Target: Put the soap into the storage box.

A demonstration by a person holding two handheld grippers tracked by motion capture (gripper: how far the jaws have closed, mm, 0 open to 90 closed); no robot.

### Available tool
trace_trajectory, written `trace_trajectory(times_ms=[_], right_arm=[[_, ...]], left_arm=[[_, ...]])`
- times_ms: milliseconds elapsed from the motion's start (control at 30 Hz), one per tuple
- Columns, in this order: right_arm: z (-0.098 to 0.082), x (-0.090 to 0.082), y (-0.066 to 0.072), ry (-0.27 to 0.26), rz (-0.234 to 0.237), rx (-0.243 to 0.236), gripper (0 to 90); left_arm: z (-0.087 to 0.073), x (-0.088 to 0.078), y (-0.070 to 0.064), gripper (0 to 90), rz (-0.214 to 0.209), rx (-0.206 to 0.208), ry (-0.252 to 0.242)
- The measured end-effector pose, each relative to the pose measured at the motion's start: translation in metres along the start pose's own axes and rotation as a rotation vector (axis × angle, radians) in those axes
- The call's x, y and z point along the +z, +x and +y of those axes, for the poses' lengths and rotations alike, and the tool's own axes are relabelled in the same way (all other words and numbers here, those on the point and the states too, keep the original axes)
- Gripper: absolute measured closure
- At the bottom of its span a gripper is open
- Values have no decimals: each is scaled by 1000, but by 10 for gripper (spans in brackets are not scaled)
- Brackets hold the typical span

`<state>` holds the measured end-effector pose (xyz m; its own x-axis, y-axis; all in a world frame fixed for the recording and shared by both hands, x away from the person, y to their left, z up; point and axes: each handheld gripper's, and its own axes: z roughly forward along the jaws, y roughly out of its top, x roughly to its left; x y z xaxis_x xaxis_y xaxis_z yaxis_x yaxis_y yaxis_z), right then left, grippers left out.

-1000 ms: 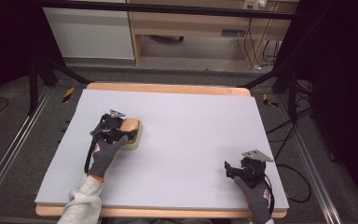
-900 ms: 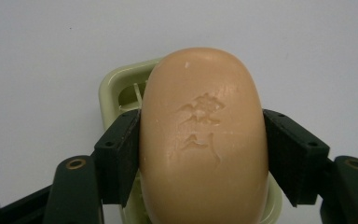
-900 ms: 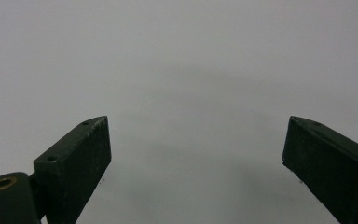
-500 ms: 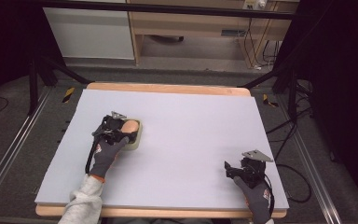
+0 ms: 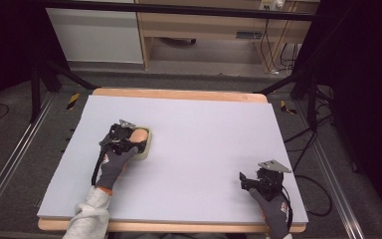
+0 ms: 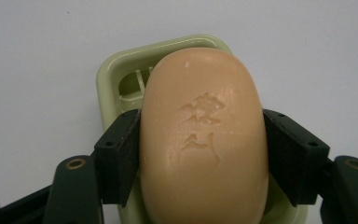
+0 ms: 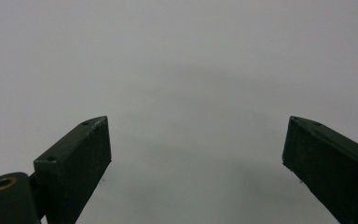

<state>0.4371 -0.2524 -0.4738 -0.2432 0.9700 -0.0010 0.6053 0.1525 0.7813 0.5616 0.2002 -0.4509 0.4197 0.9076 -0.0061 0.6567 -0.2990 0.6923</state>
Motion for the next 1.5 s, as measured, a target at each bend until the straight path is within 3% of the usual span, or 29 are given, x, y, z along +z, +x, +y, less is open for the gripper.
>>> trace_trajectory(times_ms=[433,533,667,900,967,1233,1500], right_arm=[[0,0,0,0,2,1,82],[0,0,1,2,1,3,81],[0,-1,1,0,1,6,81],[0,-1,0,0,-1,5,80],[-1,-1,-1,-5,-2,12,78],[-1,-3,-3,-10,-10,27,74],[-1,-5,-7,-12,-20,39,74]], left_arm=[[0,0,0,312,-2,-10,-2],[0,-2,0,266,-8,-16,-15],[1,-11,1,269,-21,-29,-48],[0,-31,-7,253,-49,-12,-97],[-4,-38,-11,245,-76,2,-109],[-22,-58,-15,228,-100,6,-138],[-43,-70,-15,213,-83,14,-153]])
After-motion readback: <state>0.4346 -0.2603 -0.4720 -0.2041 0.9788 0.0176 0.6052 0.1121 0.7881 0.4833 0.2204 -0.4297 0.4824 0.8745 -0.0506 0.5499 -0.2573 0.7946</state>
